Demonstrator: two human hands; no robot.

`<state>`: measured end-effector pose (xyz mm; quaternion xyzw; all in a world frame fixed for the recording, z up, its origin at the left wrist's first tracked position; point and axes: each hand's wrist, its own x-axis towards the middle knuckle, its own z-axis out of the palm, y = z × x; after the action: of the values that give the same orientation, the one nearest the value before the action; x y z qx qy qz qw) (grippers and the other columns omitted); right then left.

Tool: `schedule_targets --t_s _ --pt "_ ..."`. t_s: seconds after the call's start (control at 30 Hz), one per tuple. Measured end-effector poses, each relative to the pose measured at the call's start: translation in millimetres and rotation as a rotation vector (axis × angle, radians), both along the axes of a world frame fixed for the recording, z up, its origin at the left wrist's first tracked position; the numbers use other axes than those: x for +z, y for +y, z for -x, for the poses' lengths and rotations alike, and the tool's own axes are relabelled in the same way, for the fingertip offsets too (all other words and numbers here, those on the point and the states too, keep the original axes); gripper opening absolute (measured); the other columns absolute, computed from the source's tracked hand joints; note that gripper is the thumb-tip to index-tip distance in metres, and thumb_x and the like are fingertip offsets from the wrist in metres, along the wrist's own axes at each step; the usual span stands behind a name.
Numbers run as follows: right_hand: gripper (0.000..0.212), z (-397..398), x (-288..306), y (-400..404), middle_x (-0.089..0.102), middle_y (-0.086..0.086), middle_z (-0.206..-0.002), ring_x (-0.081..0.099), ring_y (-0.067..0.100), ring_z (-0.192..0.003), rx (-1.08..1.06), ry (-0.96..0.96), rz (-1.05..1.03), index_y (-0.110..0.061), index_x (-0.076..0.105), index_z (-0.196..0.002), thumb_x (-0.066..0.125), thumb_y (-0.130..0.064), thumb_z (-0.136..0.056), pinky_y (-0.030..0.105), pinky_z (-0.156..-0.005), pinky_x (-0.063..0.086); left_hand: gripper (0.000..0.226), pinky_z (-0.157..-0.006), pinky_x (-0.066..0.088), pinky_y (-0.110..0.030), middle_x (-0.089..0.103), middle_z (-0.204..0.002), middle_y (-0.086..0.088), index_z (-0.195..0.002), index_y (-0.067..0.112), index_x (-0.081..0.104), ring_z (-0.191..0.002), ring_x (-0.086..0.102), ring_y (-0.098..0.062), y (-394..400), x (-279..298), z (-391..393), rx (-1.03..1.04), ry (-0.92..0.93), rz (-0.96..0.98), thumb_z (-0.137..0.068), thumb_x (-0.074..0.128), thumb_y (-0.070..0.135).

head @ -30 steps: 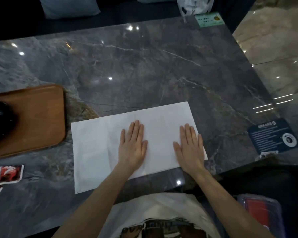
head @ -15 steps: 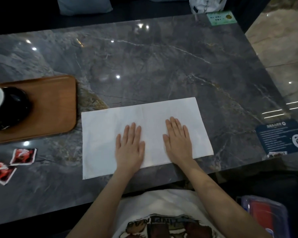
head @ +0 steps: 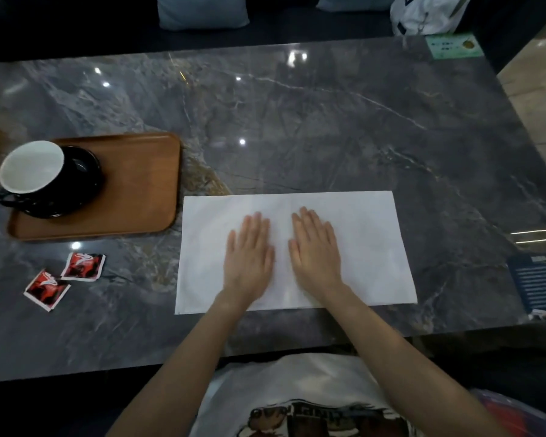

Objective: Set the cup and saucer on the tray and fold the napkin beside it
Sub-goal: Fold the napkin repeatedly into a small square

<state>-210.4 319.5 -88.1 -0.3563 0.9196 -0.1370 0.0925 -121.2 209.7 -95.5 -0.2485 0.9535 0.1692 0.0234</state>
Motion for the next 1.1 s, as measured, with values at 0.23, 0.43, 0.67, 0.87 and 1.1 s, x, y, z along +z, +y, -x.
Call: schedule_targets --t_s 0.23,0.43,0.67,0.87,1.1 --pt "0.057 8.3 -18.3 -1.1 0.004 0.001 -0.158 -0.001 0.015 -0.145 0.095 -0.001 -0.119 -0.02 0.003 -0.147 0.02 -0.04 -0.097 0.035 -0.114 -0.007 0.053 -0.116 0.001 -0.043 0.006 -0.158 0.001 -0.146 0.027 0.008 -0.145 0.001 -0.019 -36.7 -13.6 12.4 0.026 -0.014 0.046 -0.097 0.023 0.039" --pt "0.057 6.9 -17.6 -0.4 0.01 0.0 -0.157 0.004 0.016 -0.145 0.084 0.001 -0.089 -0.021 0.009 -0.147 0.018 -0.042 -0.095 0.035 -0.115 -0.003 0.057 -0.117 0.003 -0.043 0.007 -0.158 -0.003 -0.146 0.017 0.008 -0.145 0.002 -0.018 -92.0 -13.9 4.3 0.282 -0.07 0.047 -0.095 0.022 0.039" --pt "0.046 15.1 -5.7 -2.6 0.028 0.004 -0.153 0.022 0.018 -0.141 0.054 -0.144 0.123 -0.016 0.031 -0.142 0.036 -0.023 -0.097 0.033 -0.115 0.009 0.056 -0.115 -0.003 -0.04 0.001 -0.156 -0.005 -0.146 0.014 0.002 -0.144 -0.004 -0.018 -28.4 1.3 29.5 0.067 0.052 0.035 -0.096 0.018 0.036" --pt "0.028 71.0 25.8 26.9 0.064 0.015 -0.117 0.053 0.03 -0.113 -0.356 -0.096 0.405 -0.003 0.062 -0.111 0.045 0.001 -0.089 0.03 -0.1 0.034 0.057 -0.108 -0.023 -0.033 -0.016 -0.148 0.009 -0.145 0.021 -0.005 -0.135 -0.023 -0.007 35.3 -8.3 39.1 -0.187 0.0 -0.05 -0.094 0.012 0.042" --pt "0.055 135.5 28.2 61.7 0.034 0.011 -0.148 0.026 0.03 -0.136 -0.358 -0.119 -0.072 -0.009 0.028 -0.142 0.049 -0.015 -0.09 0.043 -0.111 0.023 0.059 -0.112 -0.017 -0.033 -0.012 -0.149 0.009 -0.146 0.021 0.0 -0.137 -0.019 -0.007 36.6 -13.6 37.9 -0.2 -0.03 -0.047 -0.092 0.006 0.044"
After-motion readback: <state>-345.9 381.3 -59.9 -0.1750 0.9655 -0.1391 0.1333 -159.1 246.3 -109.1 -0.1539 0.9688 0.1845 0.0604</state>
